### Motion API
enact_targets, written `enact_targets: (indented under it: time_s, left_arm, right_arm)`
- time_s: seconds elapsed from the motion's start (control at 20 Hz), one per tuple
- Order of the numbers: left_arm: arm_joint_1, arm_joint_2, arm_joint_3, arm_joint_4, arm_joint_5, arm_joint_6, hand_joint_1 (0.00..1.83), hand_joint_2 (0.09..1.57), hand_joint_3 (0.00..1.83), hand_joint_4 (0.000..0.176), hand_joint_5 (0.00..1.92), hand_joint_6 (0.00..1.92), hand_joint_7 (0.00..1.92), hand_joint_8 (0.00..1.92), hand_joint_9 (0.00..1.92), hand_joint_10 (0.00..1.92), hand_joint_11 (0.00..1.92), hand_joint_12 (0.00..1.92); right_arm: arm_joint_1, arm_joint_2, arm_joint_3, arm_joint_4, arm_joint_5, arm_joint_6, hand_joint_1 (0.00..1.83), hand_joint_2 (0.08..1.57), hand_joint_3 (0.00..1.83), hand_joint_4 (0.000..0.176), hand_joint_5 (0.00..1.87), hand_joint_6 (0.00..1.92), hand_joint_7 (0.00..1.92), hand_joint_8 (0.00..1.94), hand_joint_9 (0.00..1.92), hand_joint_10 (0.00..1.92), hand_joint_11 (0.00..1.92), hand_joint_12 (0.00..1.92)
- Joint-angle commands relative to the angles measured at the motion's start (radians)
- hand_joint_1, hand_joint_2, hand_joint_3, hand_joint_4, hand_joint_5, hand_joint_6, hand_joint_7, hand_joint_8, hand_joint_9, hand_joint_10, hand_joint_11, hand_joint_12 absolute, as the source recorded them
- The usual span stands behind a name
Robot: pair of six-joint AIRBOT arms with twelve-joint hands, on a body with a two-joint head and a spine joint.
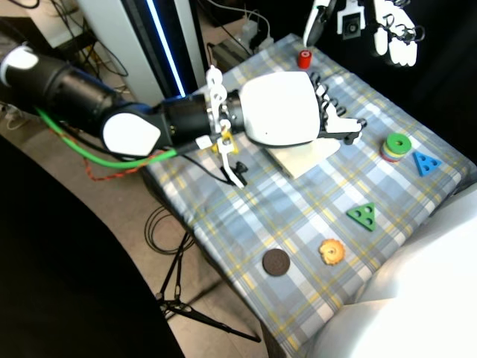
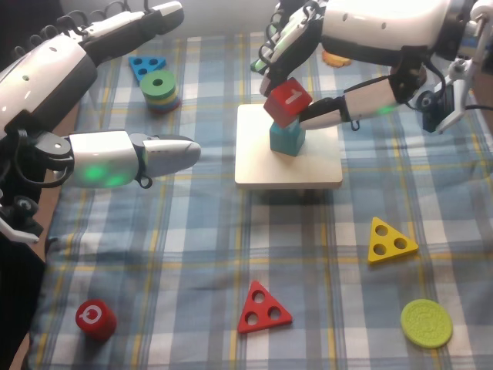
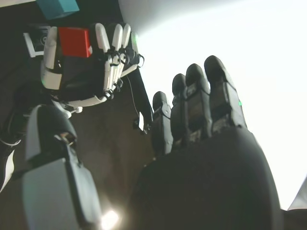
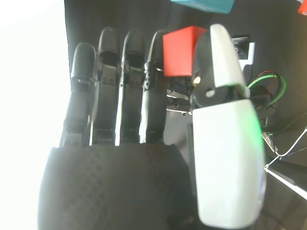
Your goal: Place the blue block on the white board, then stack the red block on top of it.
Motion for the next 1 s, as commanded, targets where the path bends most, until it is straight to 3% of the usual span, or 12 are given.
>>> enact_targets:
  time_s: [0.0, 0.2, 0.35, 0.45, 0.55, 0.75, 0.9, 0.95]
  left_arm:
    - [-0.009, 0.0, -0.001, 0.023, -0.12, -0.008, 0.81, 0.89, 0.0, 0.156, 0.27, 0.0, 0.24, 0.0, 0.21, 0.0, 0.0, 0.33]
    - [-0.008, -0.001, -0.001, 0.022, -0.12, -0.008, 0.8, 0.9, 0.0, 0.15, 0.26, 0.0, 0.23, 0.0, 0.19, 0.0, 0.0, 0.26]
    - [-0.008, -0.001, -0.001, 0.022, -0.12, -0.008, 0.79, 0.9, 0.0, 0.158, 0.27, 0.0, 0.24, 0.0, 0.2, 0.0, 0.0, 0.3]
    - [-0.008, -0.001, -0.001, 0.022, -0.12, -0.008, 0.79, 0.9, 0.0, 0.146, 0.27, 0.0, 0.24, 0.0, 0.2, 0.0, 0.0, 0.31]
    - [-0.008, -0.001, -0.001, 0.022, -0.12, -0.008, 0.81, 0.89, 0.0, 0.157, 0.27, 0.0, 0.24, 0.0, 0.21, 0.0, 0.0, 0.28]
    - [-0.008, -0.001, -0.001, 0.022, -0.12, -0.008, 0.81, 0.88, 0.0, 0.152, 0.28, 0.0, 0.25, 0.0, 0.2, 0.0, 0.0, 0.31]
    - [-0.008, -0.001, -0.001, 0.022, -0.12, -0.008, 0.8, 0.89, 0.0, 0.164, 0.27, 0.0, 0.24, 0.0, 0.2, 0.0, 0.0, 0.3]
    - [-0.008, -0.001, -0.001, 0.022, -0.12, -0.008, 0.81, 0.89, 0.0, 0.161, 0.27, 0.0, 0.24, 0.0, 0.2, 0.0, 0.0, 0.3]
  right_arm:
    - [0.014, 0.002, -0.003, 0.05, 0.089, 0.005, 1.17, 1.07, 0.0, 0.0, 1.07, 0.82, 0.87, 0.0, 0.76, 0.0, 0.21, 1.02]
    - [0.014, 0.016, -0.008, 0.058, 0.09, 0.005, 1.18, 1.07, 0.0, 0.0, 1.08, 0.81, 0.88, 0.0, 0.75, 0.0, 0.2, 1.01]
    - [0.011, 0.017, -0.008, 0.054, 0.089, 0.005, 1.18, 1.07, 0.0, 0.0, 1.08, 0.8, 0.87, 0.0, 0.75, 0.0, 0.19, 1.0]
    - [0.004, 0.017, -0.008, 0.048, 0.082, 0.005, 1.18, 1.06, 0.0, 0.0, 1.09, 0.78, 0.88, 0.0, 0.75, 0.0, 0.18, 1.0]
    - [0.002, 0.017, -0.008, 0.045, 0.077, 0.005, 1.18, 1.06, 0.0, 0.0, 1.11, 0.75, 0.89, 0.0, 0.74, 0.0, 0.16, 1.02]
    - [0.001, 0.017, -0.008, 0.033, 0.074, 0.006, 1.18, 1.06, 0.0, 0.0, 1.1, 0.76, 0.91, 0.01, 0.73, 0.0, 0.09, 1.09]
    - [-0.005, 0.017, -0.007, 0.029, 0.071, 0.009, 1.18, 1.06, 0.0, 0.0, 1.1, 0.76, 0.94, 0.02, 0.74, 0.0, 0.09, 1.1]
    - [-0.005, 0.017, -0.006, 0.028, 0.07, 0.009, 1.18, 1.06, 0.0, 0.0, 1.1, 0.76, 0.94, 0.02, 0.74, 0.0, 0.09, 1.09]
